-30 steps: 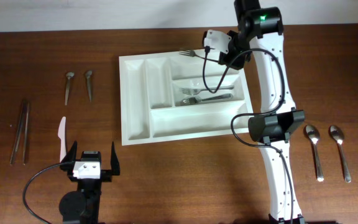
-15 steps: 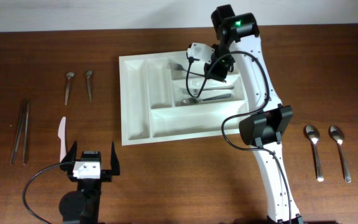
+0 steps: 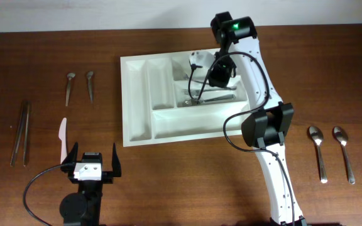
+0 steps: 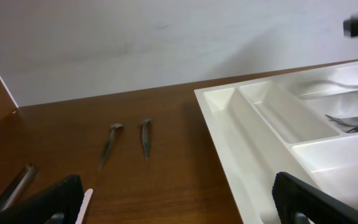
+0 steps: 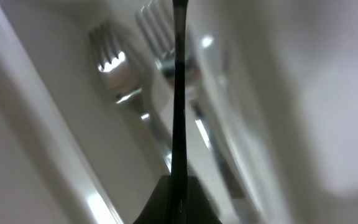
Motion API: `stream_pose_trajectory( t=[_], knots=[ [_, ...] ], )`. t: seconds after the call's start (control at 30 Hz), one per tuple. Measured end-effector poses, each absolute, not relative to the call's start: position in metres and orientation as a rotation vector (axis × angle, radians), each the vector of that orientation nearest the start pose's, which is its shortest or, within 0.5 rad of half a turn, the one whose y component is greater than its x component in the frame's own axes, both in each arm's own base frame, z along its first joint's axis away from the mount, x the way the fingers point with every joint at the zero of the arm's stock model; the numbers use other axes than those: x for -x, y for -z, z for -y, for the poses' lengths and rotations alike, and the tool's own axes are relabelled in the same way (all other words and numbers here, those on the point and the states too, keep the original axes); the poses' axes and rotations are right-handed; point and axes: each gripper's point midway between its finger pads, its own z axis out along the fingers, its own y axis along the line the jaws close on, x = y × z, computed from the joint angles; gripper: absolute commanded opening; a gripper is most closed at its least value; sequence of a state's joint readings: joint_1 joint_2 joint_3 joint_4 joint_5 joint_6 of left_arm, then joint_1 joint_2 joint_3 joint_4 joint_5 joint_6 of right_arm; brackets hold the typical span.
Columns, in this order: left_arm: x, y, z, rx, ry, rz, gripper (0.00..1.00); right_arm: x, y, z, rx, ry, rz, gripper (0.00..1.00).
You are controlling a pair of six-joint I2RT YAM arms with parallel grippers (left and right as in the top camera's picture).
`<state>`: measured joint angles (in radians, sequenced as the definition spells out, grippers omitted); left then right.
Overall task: Pack container
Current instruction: 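Carry the third fork with the right gripper toward the tray compartment, then lower the fork into the compartment and open the right gripper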
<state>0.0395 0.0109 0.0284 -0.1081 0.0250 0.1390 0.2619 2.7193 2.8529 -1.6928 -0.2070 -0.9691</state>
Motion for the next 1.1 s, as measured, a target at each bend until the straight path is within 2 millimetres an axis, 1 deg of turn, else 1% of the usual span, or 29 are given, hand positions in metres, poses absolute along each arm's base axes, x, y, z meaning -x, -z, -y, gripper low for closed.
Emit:
stream_pose_trajectory(
  t=[0.13,0.2,0.3,0.37,0.5,0.57,0.67,0.73,1.1],
  knots=[
    [-0.245,-0.158,-0.005,-0.102,-0.115,-1.660,0.99,-0.455,-0.052,-0.159,1.827,-0.355,-2.542,0.03],
    [-0.245,-0.158,-0.005,-0.102,-0.115,-1.660,0.99,-0.449,-0.048,-0.155,1.856,-0.383,-2.547,0.03],
    [-0.245,-0.158,-0.005,-0.102,-0.115,-1.660,0.99,-0.446,-0.054,-0.152,1.883,-0.394,-2.519,0.04],
    [-0.245,-0.158,-0.005,-0.102,-0.115,-1.660,0.99,-0.449,-0.064,-0.148,1.879,-0.384,-2.493,0.04],
    [-0.245,-0.158,-0.005,-0.102,-0.115,-1.660,0.99,-0.455,-0.084,-0.133,1.838,-0.356,-2.468,0.04],
    [-0.245,-0.158,-0.005,-0.102,-0.115,-1.660,0.99,-0.458,-0.088,-0.127,1.820,-0.348,-2.469,0.04],
    [-0.245,-0.158,-0.005,-0.102,-0.115,-1.660,0.99,-0.460,-0.089,-0.119,1.806,-0.348,-2.472,0.04],
    [-0.245,-0.158,-0.005,-0.102,-0.115,-1.660,0.99,-0.460,-0.089,-0.118,1.809,-0.348,-2.469,0.03],
    [-0.245,-0.158,-0.005,-0.102,-0.115,-1.660,0.99,-0.459,-0.091,-0.125,1.812,-0.390,-2.440,0.04]
  ],
)
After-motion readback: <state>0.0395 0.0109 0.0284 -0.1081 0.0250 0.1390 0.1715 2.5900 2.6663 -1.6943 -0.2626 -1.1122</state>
